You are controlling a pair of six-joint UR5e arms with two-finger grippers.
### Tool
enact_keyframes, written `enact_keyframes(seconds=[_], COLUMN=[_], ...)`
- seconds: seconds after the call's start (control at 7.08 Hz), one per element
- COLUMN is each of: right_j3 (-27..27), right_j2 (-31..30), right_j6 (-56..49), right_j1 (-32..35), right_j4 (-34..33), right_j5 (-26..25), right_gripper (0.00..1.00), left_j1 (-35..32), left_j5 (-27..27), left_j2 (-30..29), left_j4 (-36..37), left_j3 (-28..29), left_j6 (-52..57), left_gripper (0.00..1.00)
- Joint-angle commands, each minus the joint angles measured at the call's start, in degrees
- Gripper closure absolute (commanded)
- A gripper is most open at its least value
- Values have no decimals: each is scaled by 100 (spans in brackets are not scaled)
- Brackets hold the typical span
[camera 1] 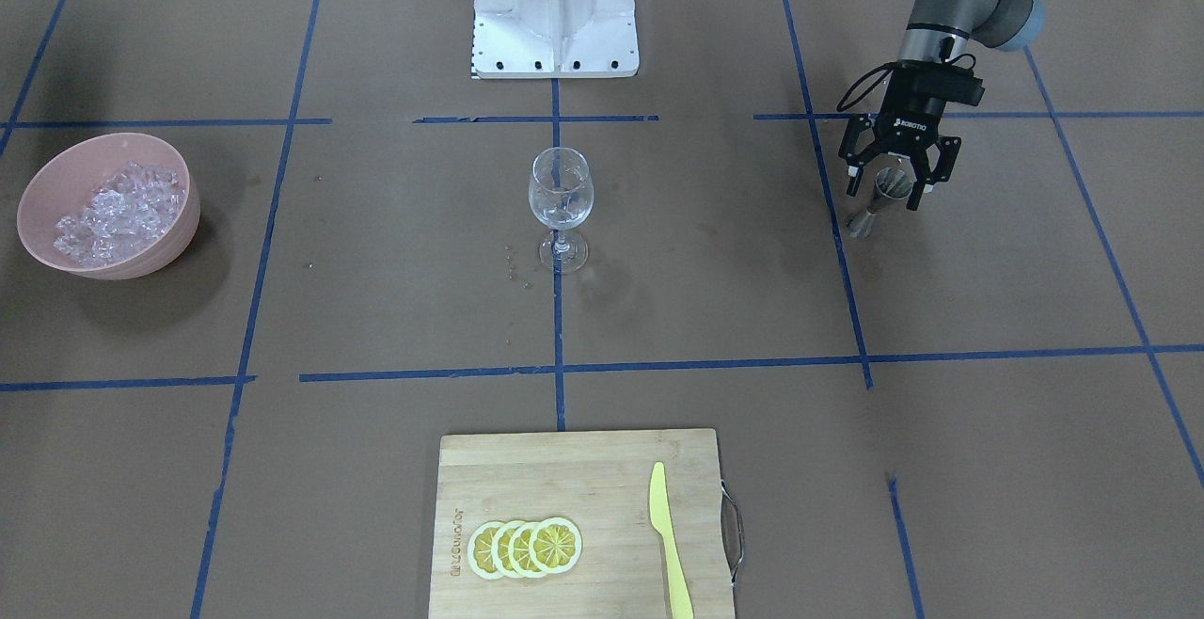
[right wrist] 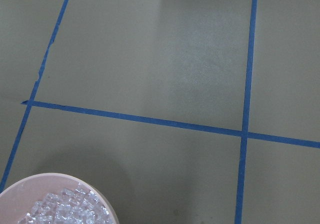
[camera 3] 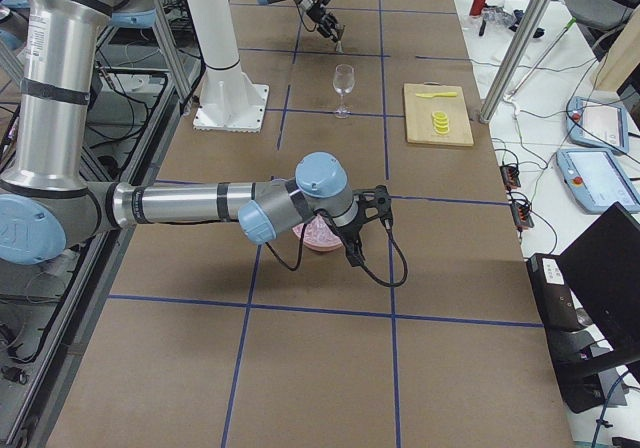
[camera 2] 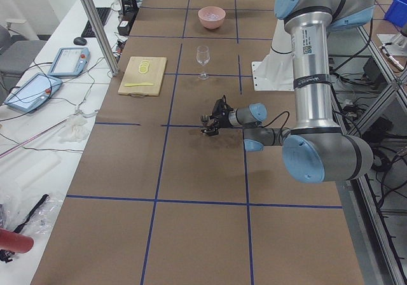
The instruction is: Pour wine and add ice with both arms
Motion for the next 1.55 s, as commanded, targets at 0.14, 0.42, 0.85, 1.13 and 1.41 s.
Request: enact_keyframes(seconds=[0.14,0.42,0.85,1.13,1.41], right_j3=[-5,-5,-5,13,4], right_j2=[0,18,53,53,62], right_j6=[0,0,0,9,0], right_j1=[0,0,0,0,0], right_j4=[0,0,0,0,-9], right_j5=[0,0,0,0,-9], right_gripper=[0,0,0,0,0], left_j1=[-12,-12,-1112,-3208,-5223], left_j5=[1248,1357,-680,-3374,-5237], left_j2=[9,1,9,-26,-507], left_j4=[-813,-825,-816,135,2030], left_j3=[21,-251,-489,-472,-454], left_j6=[7,77,1321,2558,4581], left_gripper=[0,0,0,0,0])
